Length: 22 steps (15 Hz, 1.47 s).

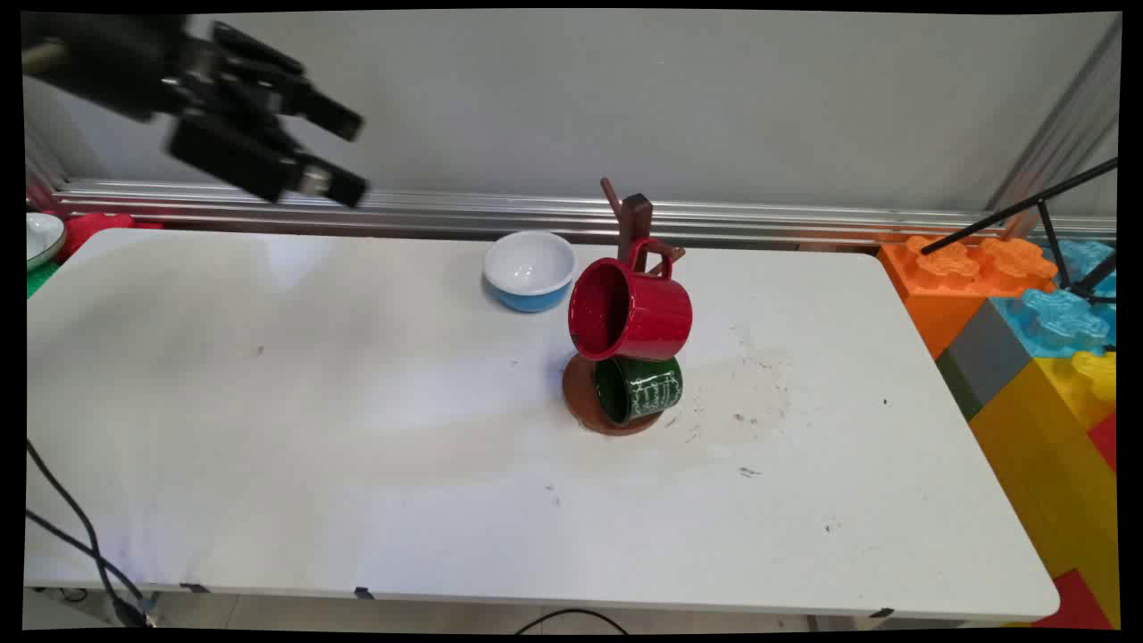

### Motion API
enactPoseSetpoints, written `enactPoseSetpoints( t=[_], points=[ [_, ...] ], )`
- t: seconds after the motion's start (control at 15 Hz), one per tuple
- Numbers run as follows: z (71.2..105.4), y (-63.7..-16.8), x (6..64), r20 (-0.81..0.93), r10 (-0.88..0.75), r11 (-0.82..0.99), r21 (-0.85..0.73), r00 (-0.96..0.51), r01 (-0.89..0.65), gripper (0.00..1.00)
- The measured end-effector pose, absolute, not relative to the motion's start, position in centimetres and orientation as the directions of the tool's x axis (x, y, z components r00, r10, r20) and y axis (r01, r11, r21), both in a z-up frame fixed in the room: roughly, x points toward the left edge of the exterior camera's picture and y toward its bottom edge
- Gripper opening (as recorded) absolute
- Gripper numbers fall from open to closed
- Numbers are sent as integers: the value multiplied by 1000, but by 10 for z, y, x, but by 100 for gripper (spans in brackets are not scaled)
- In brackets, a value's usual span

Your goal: Pick up the red mug from the rack

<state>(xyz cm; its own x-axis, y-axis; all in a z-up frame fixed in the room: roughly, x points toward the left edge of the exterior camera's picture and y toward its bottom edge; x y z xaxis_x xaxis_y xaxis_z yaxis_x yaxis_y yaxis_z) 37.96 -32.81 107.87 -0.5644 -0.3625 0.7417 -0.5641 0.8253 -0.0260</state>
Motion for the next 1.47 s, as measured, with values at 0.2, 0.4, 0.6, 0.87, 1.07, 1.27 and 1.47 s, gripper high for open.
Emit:
enactPoseSetpoints(
  t=[0.2,0.4,0.6,0.87,1.07,1.27,1.47],
  points=[
    [1064,-342,337,732,-412,803,9,-543,-597,100],
    [1045,-351,303,724,-444,787,32,-529,-616,100],
    [1026,-357,280,720,-461,778,46,-519,-627,100],
    [999,-360,256,719,-481,768,69,-502,-637,100],
    [975,-361,240,722,-497,759,94,-481,-644,100],
    [954,-363,229,727,-505,753,109,-465,-649,100],
    [935,-366,220,733,-509,750,121,-451,-650,100]
  ],
)
